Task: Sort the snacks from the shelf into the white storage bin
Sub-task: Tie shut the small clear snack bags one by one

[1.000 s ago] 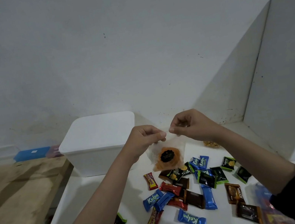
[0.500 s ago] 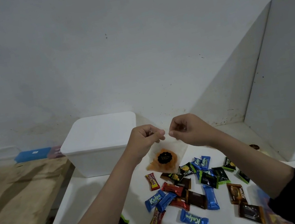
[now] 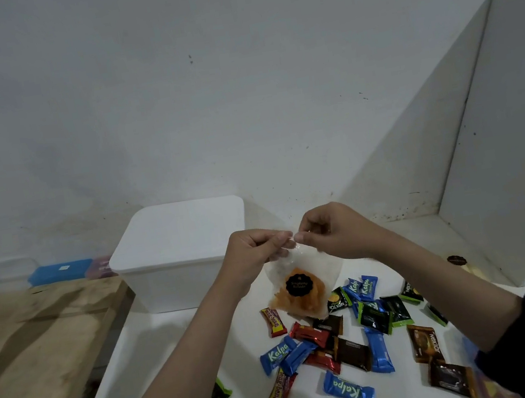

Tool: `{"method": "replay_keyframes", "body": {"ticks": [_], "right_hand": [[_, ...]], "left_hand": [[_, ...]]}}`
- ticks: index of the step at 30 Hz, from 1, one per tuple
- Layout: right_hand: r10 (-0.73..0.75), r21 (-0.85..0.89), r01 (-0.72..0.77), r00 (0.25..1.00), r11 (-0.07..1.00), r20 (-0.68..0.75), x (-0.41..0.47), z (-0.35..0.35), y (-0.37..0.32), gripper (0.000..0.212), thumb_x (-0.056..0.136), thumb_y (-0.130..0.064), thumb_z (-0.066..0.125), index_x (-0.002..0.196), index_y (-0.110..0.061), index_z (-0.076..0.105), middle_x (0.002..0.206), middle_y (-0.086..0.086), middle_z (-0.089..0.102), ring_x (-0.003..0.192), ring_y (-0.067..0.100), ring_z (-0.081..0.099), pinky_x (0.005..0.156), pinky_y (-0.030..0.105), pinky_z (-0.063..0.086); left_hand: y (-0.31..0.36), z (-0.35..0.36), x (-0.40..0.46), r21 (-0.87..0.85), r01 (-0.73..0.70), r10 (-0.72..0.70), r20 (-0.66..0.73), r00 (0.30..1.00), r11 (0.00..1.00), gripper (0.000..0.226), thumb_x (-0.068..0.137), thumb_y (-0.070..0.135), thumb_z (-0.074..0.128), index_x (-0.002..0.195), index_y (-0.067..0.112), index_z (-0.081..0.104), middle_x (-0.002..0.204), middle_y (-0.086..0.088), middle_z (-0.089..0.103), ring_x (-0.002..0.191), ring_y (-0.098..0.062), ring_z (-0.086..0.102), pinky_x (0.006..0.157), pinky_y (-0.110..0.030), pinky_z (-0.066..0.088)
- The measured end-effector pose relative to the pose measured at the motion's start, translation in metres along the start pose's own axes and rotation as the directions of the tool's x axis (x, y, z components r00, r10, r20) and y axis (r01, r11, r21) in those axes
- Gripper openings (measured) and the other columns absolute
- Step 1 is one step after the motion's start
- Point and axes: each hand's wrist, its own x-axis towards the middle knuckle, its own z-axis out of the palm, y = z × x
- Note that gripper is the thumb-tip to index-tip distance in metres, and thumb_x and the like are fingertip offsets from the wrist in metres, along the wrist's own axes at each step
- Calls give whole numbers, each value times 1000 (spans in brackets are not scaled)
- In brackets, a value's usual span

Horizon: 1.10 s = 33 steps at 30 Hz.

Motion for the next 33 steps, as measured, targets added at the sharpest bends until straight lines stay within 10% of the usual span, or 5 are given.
{"method": "replay_keyframes", "body": {"ticks": [15,33], "right_hand": [[9,7,-9,996,1000,-86,3,9,-1,22,88,-25,63,71,-12,59,66,-3,56,66,12,50,62,23,41],[188,19,-188,968,982,-167,-13,8,0,39,85,-37,66,74,0,61,63,13,59,46,10,41,49,22,35]], "left_hand": [[1,0,19,110,5,7,-107,994,994,17,88,4,62,72,9,66,67,-5,68,56,-9,65,68,-29,50],[-6,-10,24,80,61,-42,-224,974,995,16,87,9,65,71,7,65,61,-3,66,52,-8,64,61,-22,49]]}}
